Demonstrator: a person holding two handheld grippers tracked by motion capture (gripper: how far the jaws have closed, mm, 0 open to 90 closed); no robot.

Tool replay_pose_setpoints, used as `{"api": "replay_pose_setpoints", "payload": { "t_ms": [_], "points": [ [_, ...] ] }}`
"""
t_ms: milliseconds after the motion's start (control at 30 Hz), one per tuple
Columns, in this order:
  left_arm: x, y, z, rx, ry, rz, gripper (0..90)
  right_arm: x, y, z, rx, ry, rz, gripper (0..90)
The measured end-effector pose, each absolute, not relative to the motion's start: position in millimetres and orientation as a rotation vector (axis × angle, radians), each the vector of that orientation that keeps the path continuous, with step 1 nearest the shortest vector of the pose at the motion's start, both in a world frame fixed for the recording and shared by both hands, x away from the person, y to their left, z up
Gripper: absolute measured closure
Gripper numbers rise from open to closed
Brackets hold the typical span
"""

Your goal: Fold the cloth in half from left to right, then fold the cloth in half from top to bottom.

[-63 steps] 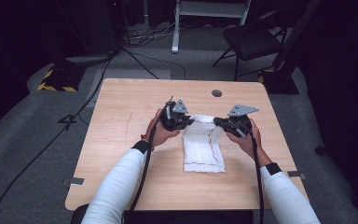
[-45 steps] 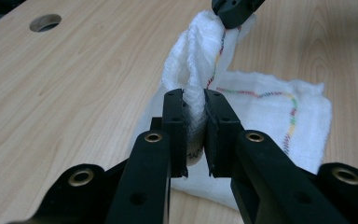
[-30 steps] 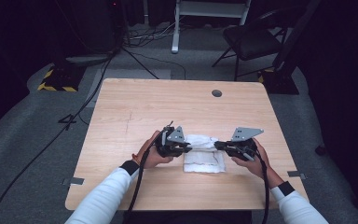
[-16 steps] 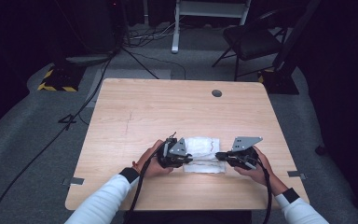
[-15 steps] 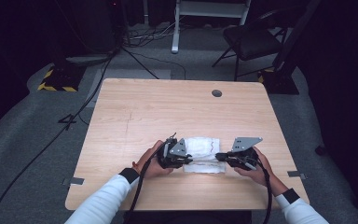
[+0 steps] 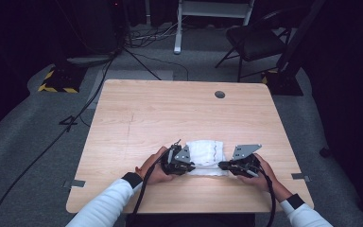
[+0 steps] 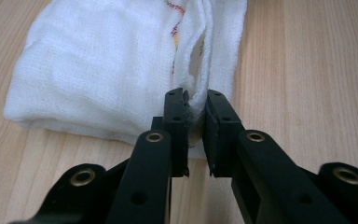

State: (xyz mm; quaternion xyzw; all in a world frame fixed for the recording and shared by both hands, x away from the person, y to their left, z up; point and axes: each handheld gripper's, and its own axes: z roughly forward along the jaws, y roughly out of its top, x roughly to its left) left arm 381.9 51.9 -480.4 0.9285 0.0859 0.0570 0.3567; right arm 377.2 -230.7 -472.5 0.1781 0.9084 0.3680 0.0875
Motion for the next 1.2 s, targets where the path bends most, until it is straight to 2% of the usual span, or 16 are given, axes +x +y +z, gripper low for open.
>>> {"api": "replay_pose_setpoints", "payload": {
  "t_ms": [300, 500, 633, 933, 1067, 1200],
  "points": [
    [376, 54, -485, 2.375, 0.255, 0.143, 77.3, 375, -234, -481, 0.547, 2.71, 1.12, 85.7],
    [372, 58, -483, 2.368, 0.257, 0.147, 68.7, 373, -235, -480, 0.542, 2.698, 1.115, 83.1],
    [369, 66, -480, 2.368, 0.291, 0.163, 63.9, 370, -239, -479, 0.541, 2.687, 1.114, 78.0],
    [357, 90, -476, 2.349, 0.347, 0.171, 61.5, 355, -256, -476, 0.57, 2.662, 1.162, 70.2],
    [351, 97, -475, 2.346, 0.387, 0.19, 56.4, 347, -261, -475, 0.586, 2.654, 1.141, 65.2],
    [347, 101, -474, 2.336, 0.436, 0.214, 48.0, 343, -269, -474, 0.629, 2.631, 1.122, 55.7]
  ]
}}
